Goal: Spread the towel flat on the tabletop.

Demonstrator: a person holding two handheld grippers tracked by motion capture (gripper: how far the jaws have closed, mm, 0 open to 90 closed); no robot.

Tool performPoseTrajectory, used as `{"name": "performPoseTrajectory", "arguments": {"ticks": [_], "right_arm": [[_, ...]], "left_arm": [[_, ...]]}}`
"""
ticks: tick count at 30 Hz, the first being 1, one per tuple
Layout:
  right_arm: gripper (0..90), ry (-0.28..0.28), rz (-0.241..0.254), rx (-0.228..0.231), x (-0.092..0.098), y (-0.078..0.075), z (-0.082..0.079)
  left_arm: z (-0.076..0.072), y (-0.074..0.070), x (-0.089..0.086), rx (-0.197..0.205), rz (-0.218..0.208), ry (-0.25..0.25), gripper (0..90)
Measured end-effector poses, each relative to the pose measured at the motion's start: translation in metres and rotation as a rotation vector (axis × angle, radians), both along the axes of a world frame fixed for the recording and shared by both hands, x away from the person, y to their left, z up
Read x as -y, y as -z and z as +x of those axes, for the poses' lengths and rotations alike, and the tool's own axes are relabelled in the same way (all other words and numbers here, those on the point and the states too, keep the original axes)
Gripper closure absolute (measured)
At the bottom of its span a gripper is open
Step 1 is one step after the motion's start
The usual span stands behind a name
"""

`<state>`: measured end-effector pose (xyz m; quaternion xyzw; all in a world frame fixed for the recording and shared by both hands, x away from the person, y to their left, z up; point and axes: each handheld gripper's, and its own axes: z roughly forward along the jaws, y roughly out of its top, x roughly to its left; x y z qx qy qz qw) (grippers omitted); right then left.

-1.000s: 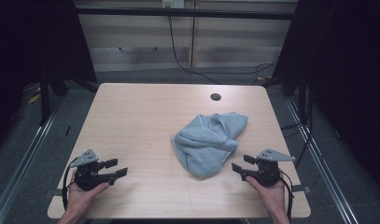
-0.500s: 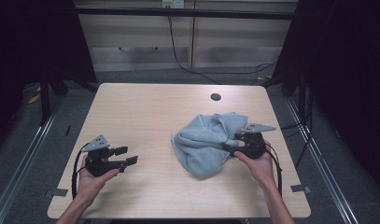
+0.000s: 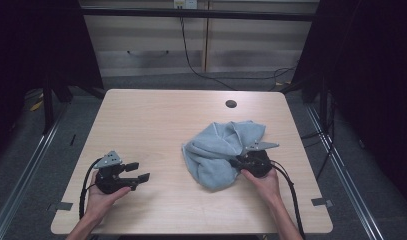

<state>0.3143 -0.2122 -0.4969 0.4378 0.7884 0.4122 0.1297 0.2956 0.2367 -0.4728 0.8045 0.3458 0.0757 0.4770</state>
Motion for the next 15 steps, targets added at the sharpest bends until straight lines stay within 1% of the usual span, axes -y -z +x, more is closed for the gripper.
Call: {"name": "performPoseTrajectory", "arguments": {"ticks": [1, 2, 3, 4, 5, 6, 8, 9, 10, 11, 12, 13, 14, 15], "right_arm": [[74.8, -0.029, 0.032, -0.015, -0.007, 0.002, -0.002], [75.1, -0.042, 0.036, -0.015, -0.013, 0.002, -0.003], [75.1, -0.042, 0.036, -0.015, -0.013, 0.002, -0.003], [75.5, -0.068, 0.039, -0.021, -0.023, 0.002, -0.004], [75.6, -0.075, 0.037, -0.025, -0.028, 0.001, -0.006], [75.6, -0.087, 0.039, -0.022, -0.033, 0.001, -0.006], [76.0, -0.097, 0.054, -0.024, -0.042, 0.001, -0.007], [76.0, -0.106, 0.051, -0.019, -0.046, 0.0, -0.008], [76.0, -0.106, 0.051, -0.019, -0.046, 0.0, -0.008], [76.4, -0.123, 0.063, -0.024, -0.055, -0.002, -0.01], [76.6, -0.134, 0.071, -0.021, -0.059, -0.003, -0.011], [76.6, -0.149, 0.074, -0.015, -0.062, -0.003, -0.011], [76.6, -0.157, 0.079, -0.02, -0.066, -0.004, -0.012], [76.6, -0.157, 0.079, -0.02, -0.066, -0.004, -0.012]], "left_arm": [[-0.001, 0.001, 0.004, -0.004, 0.001, 0.015, 33.9], [-0.001, 0.001, 0.004, -0.004, 0.001, 0.015, 33.6], [-0.001, 0.002, 0.006, -0.005, 0.006, 0.025, 33.6], [-0.003, 0.003, 0.011, -0.008, 0.012, 0.046, 33.4], [-0.003, 0.003, 0.011, -0.008, 0.012, 0.046, 33.2], [-0.004, 0.005, 0.016, -0.015, 0.003, 0.063, 33.2], [-0.006, 0.006, 0.023, -0.018, 0.003, 0.08, 33.0], [-0.007, 0.006, 0.026, -0.021, 0.006, 0.088, 32.9], [-0.007, 0.006, 0.026, -0.021, 0.006, 0.088, 32.9], [-0.009, 0.007, 0.035, -0.021, 0.009, 0.122, 32.9], [-0.01, 0.007, 0.039, -0.013, 0.016, 0.14, 33.0], [-0.012, 0.007, 0.043, 0.007, 0.024, 0.147, 35.3], [-0.012, 0.008, 0.046, 0.025, 0.035, 0.164, 41.7], [-0.012, 0.008, 0.046, 0.025, 0.035, 0.164, 42.2]]}}
